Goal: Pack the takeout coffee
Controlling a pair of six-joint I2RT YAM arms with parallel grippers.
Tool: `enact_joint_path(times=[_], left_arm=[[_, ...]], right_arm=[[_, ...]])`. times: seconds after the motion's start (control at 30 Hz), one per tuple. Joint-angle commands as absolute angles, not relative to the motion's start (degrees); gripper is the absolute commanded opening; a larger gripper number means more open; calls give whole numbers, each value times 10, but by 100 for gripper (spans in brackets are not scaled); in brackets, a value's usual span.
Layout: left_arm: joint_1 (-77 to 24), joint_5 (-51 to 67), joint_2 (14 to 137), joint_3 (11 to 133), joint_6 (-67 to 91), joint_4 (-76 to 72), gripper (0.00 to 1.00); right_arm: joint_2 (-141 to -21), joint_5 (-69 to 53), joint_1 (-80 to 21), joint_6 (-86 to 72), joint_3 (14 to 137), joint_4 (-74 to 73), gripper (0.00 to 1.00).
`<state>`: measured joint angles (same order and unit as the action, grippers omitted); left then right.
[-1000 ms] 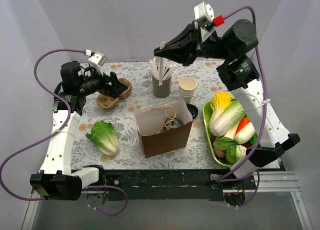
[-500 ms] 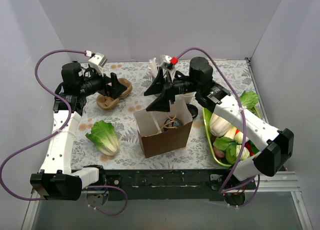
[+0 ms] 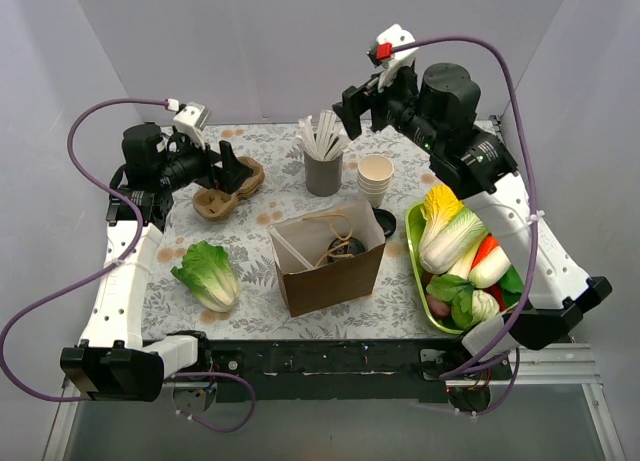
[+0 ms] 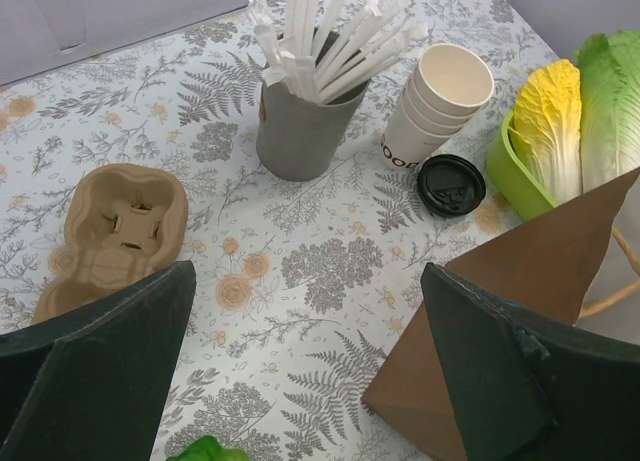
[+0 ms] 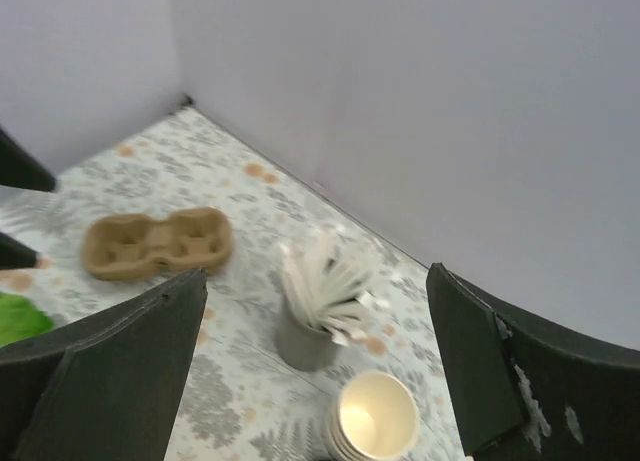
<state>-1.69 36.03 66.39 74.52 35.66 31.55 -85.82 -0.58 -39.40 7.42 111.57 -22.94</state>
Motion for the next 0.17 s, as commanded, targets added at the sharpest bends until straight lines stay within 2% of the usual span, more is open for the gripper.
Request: enact_joint_path(times=[0.0,0.13], left_arm=[[-18,320,671,766,385,281,98],[-18,297,679,780,395,268,98]], right_arm=[[-839,171,-383,123,1057,-263,98],[-853,202,-325,52,1075,-309,98]])
